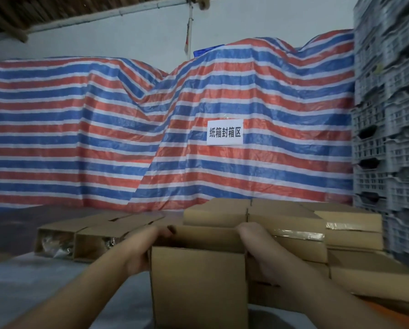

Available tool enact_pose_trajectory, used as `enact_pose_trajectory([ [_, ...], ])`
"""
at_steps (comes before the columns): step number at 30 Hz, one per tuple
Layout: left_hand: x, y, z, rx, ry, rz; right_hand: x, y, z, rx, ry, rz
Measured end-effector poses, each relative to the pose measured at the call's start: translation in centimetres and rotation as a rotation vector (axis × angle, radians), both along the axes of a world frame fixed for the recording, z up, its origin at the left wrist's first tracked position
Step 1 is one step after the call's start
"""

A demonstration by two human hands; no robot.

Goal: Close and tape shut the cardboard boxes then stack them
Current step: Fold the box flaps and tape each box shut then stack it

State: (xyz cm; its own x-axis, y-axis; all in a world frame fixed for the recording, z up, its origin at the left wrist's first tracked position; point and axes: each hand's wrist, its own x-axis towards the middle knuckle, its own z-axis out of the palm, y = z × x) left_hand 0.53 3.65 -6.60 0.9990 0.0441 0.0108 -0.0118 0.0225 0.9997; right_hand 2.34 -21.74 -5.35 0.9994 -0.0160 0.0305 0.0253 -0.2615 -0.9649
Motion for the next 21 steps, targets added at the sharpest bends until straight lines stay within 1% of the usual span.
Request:
enact_pose_trajectory([
  [3,0.3,-4.6,0.0,-0.101,0.005,-0.121,-0.3,-5.2,0.2,-0.061,-0.067,-0.062],
  [6,1.0,-8.4,-0.9,-0.095,-0.035,-0.230,-0.8,-9.8,-0.3,0.009,-0.050,-0.125],
  [8,1.6,-10.7,-1.9,-0.106,-0.040,-0.227,-1.0,-11.9,-0.7,0.080,-0.005,-0.129],
  [10,1.9,-12.7,-2.7,-0.170,-0.044,-0.196,-0.6,-13.2,-1.2,0.198,0.037,-0.136],
  [14,2.8,-14.9,-4.0,-0.328,-0.104,-0.103,0.6,-13.7,-2.7,0.451,-0.006,-0.113],
  [16,3.1,-15.2,-4.3,-0.354,-0.134,-0.089,1.3,-13.5,-4.0,0.542,-0.023,-0.125],
  [18,3.3,-15.1,-4.8,-0.357,-0.138,-0.079,1.8,-13.1,-5.3,0.605,-0.044,-0.135],
  [21,3.3,-15.0,-5.5,-0.382,-0.107,-0.107,1.9,-13.0,-6.5,0.607,-0.118,-0.111],
])
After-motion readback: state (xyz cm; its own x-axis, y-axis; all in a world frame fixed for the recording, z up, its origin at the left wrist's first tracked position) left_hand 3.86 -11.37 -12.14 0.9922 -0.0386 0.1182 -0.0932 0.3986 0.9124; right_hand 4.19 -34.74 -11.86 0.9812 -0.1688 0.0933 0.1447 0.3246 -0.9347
